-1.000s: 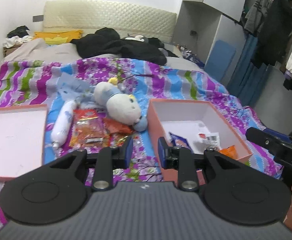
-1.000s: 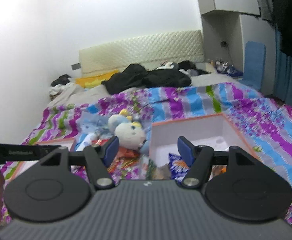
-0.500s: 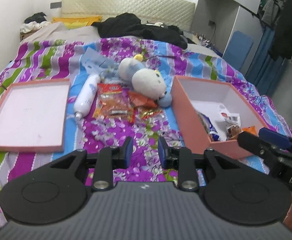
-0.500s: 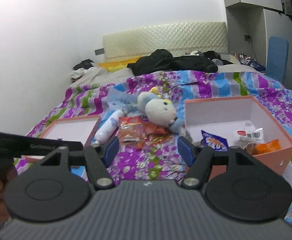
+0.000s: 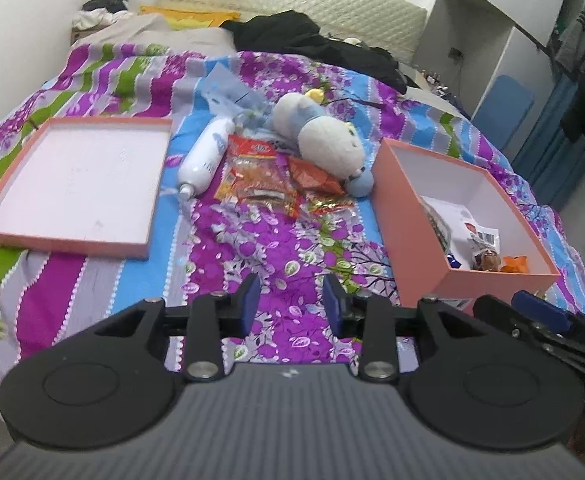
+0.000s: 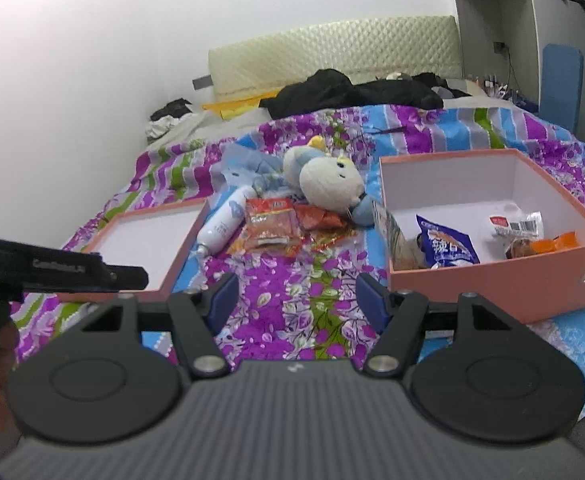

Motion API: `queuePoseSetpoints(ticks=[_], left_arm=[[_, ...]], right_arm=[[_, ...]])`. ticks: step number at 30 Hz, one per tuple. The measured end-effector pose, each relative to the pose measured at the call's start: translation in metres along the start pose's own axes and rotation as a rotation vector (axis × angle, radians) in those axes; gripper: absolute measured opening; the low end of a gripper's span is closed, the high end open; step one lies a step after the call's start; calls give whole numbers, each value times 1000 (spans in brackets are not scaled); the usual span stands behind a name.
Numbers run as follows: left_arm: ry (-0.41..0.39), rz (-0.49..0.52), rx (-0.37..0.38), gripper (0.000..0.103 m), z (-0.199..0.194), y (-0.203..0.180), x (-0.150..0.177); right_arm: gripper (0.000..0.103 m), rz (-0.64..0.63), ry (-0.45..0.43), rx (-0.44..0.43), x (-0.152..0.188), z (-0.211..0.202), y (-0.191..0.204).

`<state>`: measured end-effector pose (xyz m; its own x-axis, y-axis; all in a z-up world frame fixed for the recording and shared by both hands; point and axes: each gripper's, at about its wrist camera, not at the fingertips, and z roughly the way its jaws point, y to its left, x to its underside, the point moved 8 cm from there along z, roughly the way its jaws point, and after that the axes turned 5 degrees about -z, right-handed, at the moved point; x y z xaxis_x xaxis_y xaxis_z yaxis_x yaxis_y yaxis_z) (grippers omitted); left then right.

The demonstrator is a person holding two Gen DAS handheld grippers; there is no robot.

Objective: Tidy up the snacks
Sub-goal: 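Withdraw both open tools from the box back toward the snack pile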

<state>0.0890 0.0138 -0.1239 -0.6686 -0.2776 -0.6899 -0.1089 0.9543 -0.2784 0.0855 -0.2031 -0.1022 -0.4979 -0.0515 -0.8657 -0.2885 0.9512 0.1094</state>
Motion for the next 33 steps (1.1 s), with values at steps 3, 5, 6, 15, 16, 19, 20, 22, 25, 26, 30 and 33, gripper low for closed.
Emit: queuePoseSetpoints(ticks=[3,5,6,15,16,19,20,22,25,26,30,33], left_arm=[[24,-6,-12,47,10,4,4],[44,-17,-13,47,18,8,7],[49,-19,-15,47,21,10,7],[93,-23,-42,47,63,17,0],[95,-27,-44,47,68,18,-3],[95,-25,-47,47,82,19,-14],[94,-22,-47,47,86,19,-18],[90,-17,-51,47,97,20,-28],[88,-11,-57,47,113,23,-40],[87,-7,-60,47,118,24,-45],[84,-3,-71,47,142,32,-62],[93,2,-77,47,162,38,-73]], right_arm=[[67,-20,-5,14,0,5,2],[67,-24,-2,16,0,9,2],[67,-27,-4,12,0,11,4],[66,-69,17,17,-3,42,6],[66,-69,21,14,-3,45,6],[66,-70,32,11,-4,59,6],[66,-71,36,11,-5,64,5],[66,-73,42,9,-5,73,5],[66,-71,52,1,-8,88,7],[66,-71,53,-2,-10,94,8],[66,-78,58,-3,-14,117,12],[66,-77,73,-3,-15,138,15]])
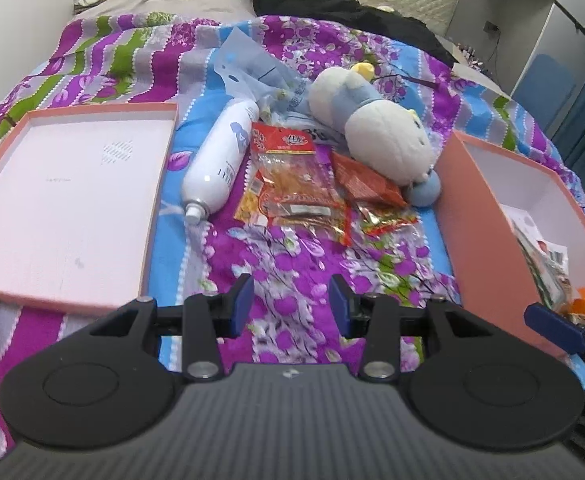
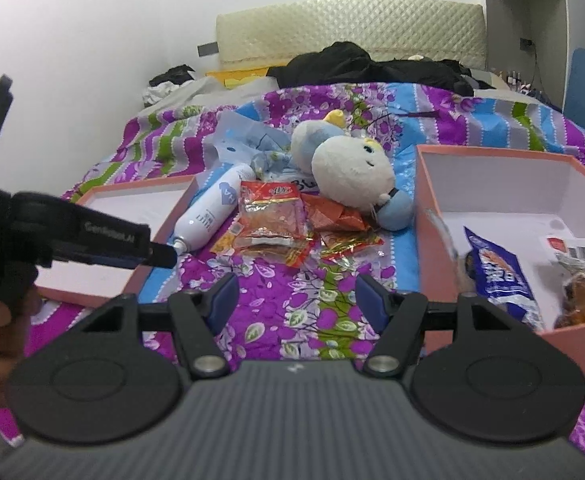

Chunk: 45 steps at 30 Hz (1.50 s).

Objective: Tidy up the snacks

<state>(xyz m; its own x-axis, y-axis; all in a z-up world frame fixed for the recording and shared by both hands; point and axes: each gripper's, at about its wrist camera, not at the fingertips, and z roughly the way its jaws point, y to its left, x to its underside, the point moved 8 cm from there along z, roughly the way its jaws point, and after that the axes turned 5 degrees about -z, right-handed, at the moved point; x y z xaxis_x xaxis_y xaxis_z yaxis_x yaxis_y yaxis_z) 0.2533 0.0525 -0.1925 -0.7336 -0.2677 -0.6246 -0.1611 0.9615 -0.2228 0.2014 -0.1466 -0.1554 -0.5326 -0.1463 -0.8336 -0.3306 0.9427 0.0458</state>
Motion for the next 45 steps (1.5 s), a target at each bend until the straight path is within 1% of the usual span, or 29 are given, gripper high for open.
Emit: queuePoseSetpoints(ticks=[5,8,12,16,20,22,25,27,29,31,33,36,39,42,44,45], left_arm=[[12,13,-6,47,32,5,-21],[12,24,-3,47,50,5,-36],[27,14,25,47,75,3,-54],[26,37,48,47,99,-7,-75],[33,60,74,47,126,-19,-97],[33,62,90,51,140,-23,-107],[50,86,62,59,167,-28,-118],[85,113,51,67,187,-29,-119],[129,131,8,67,205,-25,-117],[150,123,-8,70,215,-21,-114],[176,107,-16,76,225,-15,-110],[200,100,-29,78,236,-9,-105],[225,94,-37,78,244,-7,-98],[220,59,-19,78,246,-6,-94],[228,33,-6,75,248,-4,-92],[233,26,7,69,249,-5,-90]], right_arm=[[66,13,13,1,-4,34,3],[66,18,3,16,-7,55,3],[66,32,-12,49,-11,82,-1],[66,42,-30,72,-16,107,-7],[66,60,-29,100,-23,137,-19],[66,64,-29,118,-26,153,-24],[66,62,-5,135,-27,180,-32],[66,37,23,136,-25,199,-33],[67,26,24,155,-24,212,-36],[67,13,22,172,-24,220,-38],[71,4,26,187,-24,229,-42],[74,-18,18,209,-27,238,-49],[74,-30,48,169,-25,250,-51],[73,-33,52,137,-25,257,-53],[73,-45,58,120,-25,259,-53],[70,-50,63,107,-24,261,-52]])
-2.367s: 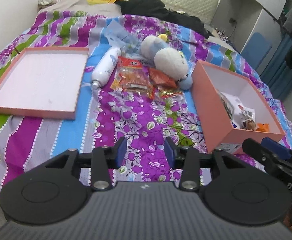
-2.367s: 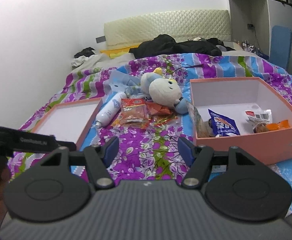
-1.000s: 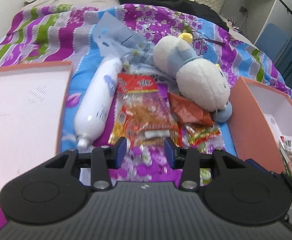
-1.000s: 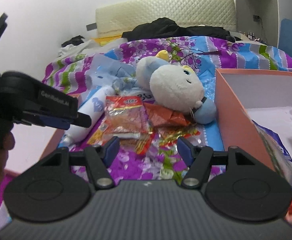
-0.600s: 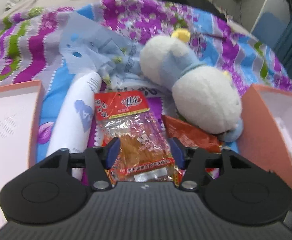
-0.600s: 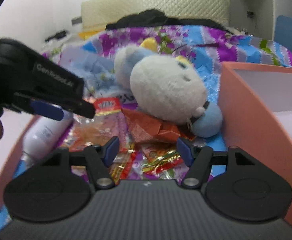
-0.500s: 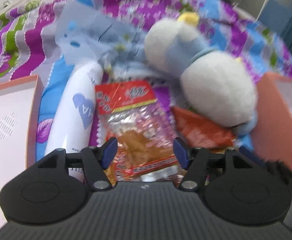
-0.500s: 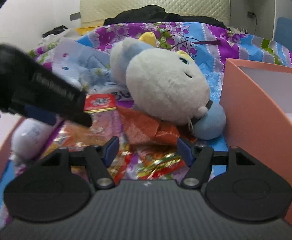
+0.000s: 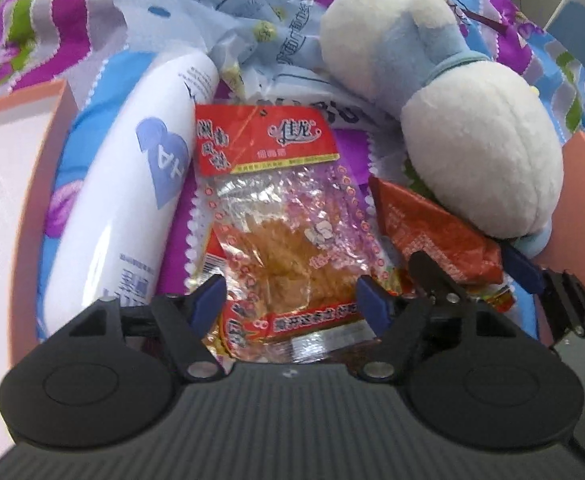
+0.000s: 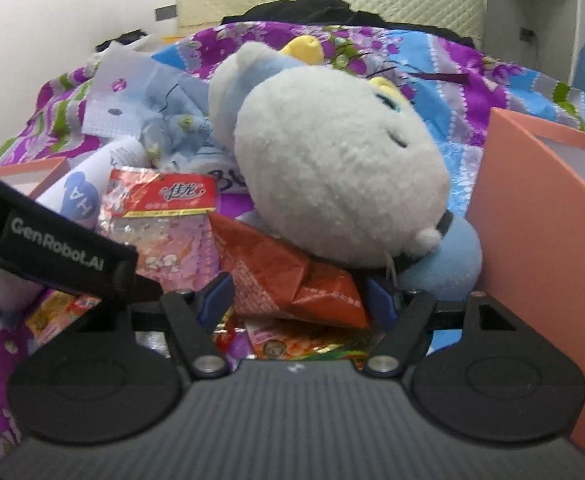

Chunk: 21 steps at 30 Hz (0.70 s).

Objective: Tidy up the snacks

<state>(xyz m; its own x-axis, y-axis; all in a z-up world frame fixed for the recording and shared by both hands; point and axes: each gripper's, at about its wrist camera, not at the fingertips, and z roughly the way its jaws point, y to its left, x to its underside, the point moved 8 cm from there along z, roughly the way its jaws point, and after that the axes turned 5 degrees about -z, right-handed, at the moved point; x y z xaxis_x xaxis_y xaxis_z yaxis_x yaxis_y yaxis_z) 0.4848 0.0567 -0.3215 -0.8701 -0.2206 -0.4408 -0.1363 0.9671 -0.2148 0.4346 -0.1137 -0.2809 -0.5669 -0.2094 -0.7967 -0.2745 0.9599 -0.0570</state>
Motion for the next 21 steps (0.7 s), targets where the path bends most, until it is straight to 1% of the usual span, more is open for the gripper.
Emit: queuePoseSetpoints(ticks=[2,3,4,6,7,8,11,15,21], left_arm=[[-4,10,2,66,-1,-3,2],[-6,21,-2,64,-1,-5,3],[-9,28,-3,62,-1,-7,4],[-13,31,-8,55,-1,-10,5],[-17,40,-12,54,-1,-12,5],[-20,50,-17,50,-2,-15,6],[-25,75,-31,44,-5,-21,7],[-39,83,-47,39,-15,-25,8],[-59,72,-57,37,-46,-18,16]], right_arm=[[67,-23,14,-13,3,0,4],[62,-41,19,-21,4,-1,8],[60,-53,25,-30,6,-1,11],[56,-65,31,-28,9,-4,14],[55,-68,34,-26,9,-6,14],[53,-68,38,-25,9,-7,14],[48,-56,48,-27,8,-13,13],[45,-41,56,-18,8,-25,10],[43,-16,52,0,12,-53,11]])
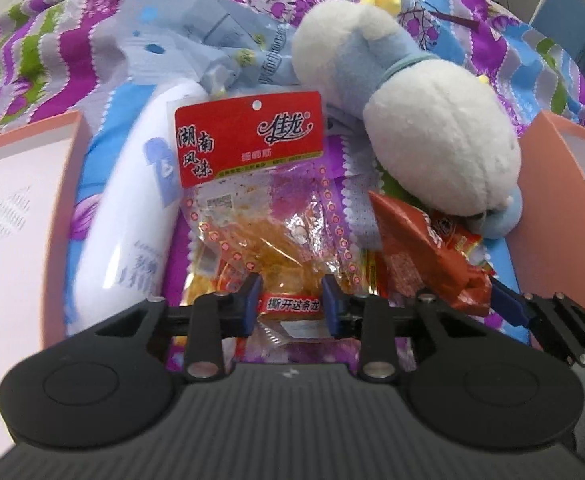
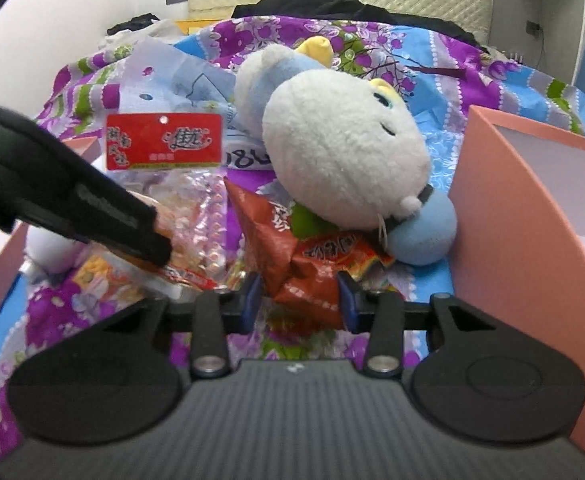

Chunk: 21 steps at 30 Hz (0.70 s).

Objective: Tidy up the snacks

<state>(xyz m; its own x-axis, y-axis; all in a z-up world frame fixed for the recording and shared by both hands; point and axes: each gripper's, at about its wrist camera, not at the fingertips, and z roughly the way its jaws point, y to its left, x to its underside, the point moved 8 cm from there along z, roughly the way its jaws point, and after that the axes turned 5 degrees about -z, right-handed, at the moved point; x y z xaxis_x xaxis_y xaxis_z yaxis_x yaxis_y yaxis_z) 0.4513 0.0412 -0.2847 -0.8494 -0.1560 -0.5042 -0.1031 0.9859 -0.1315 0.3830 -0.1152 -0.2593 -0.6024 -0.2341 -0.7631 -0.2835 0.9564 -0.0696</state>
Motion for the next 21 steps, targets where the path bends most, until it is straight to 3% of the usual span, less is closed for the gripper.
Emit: queuePoseSetpoints(ticks=[5,14,21], left_arm=[[-7,-36,-8,36,-31,15,20],[10,-97,-31,36,-77,36,85],[6,-137,-24,35,-115,34,128]], right_arm=[[43,16,3,-13,10,-26,4],[42,-18,-7,-53,31,-85,24],[42,-9,1,-95,48,-128,30]])
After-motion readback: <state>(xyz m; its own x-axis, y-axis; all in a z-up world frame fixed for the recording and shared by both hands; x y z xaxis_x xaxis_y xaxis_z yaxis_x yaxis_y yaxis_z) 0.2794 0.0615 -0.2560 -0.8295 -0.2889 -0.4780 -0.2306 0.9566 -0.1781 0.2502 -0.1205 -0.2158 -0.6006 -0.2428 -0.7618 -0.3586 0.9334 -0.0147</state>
